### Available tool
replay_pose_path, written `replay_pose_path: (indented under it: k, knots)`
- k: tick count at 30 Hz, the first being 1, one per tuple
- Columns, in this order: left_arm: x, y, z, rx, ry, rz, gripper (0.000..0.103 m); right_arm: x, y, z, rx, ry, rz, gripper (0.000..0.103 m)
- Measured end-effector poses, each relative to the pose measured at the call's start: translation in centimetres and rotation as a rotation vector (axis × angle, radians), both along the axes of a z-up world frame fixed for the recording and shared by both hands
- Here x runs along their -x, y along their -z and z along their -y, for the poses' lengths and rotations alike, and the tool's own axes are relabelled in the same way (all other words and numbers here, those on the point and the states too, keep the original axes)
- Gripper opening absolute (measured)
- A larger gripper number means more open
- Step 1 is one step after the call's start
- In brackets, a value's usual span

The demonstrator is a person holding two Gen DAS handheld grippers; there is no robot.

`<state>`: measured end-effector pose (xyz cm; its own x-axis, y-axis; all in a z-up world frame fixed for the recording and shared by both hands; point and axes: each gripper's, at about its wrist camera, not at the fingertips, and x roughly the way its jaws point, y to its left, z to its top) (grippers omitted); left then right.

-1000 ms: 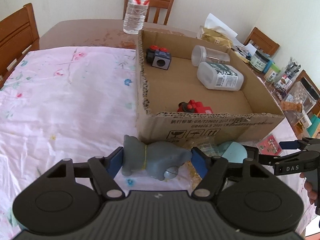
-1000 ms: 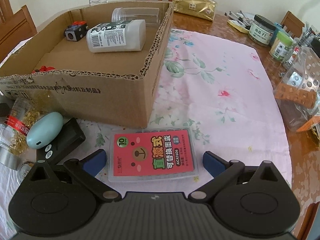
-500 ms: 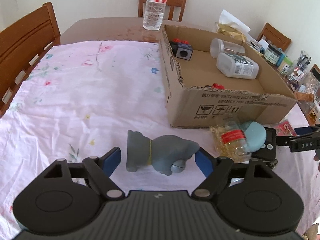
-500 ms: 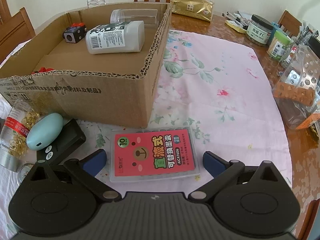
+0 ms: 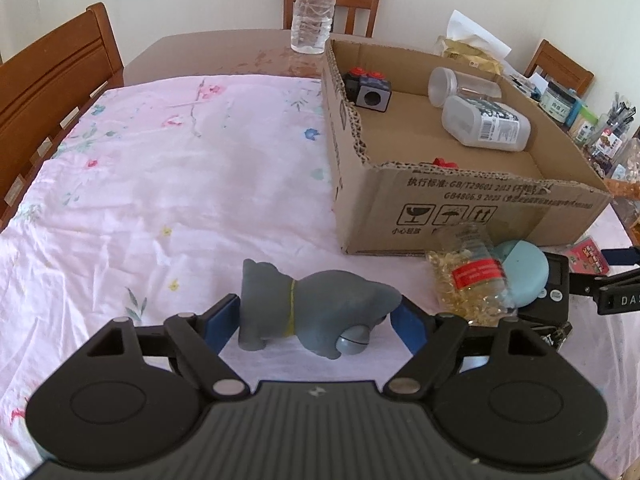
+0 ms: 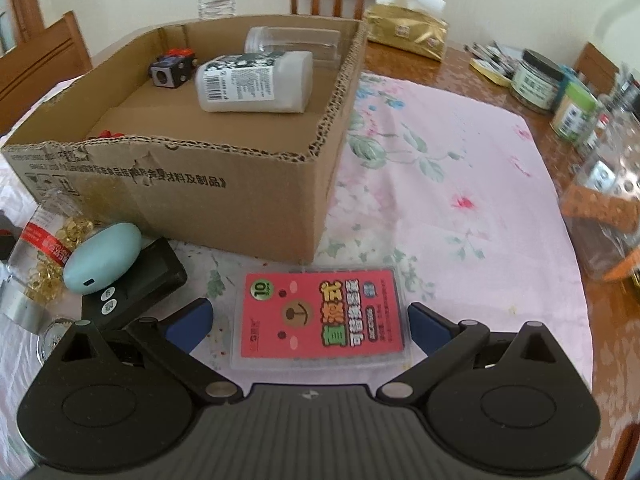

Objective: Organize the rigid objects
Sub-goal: 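Close right gripper on the pink card pack while left gripper holds the elephant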

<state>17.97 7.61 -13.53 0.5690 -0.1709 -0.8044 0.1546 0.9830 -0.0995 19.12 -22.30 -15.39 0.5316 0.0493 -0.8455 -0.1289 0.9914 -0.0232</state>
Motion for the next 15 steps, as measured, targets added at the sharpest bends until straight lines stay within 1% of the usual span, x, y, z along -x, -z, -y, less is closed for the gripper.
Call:
replay_pose_path:
  k: [4, 7, 15]
  knots:
    - [0.05, 0.01, 0.07, -0.007, -0.011, 0.001, 0.081, 0.08, 0.05, 0.28, -0.004, -0.052, 0.011, 0.103]
    - [0.01, 0.09, 0.12, -0.009, -0.02, -0.004, 0.081, -0.16, 0.07, 0.3, -0.005, -0.07, 0.012, 0.103]
    - [-0.03, 0.15, 0.3, -0.017, -0.05, -0.014, 0.081, -0.43, 0.03, 0.13, -0.005, -0.029, 0.002, 0.103]
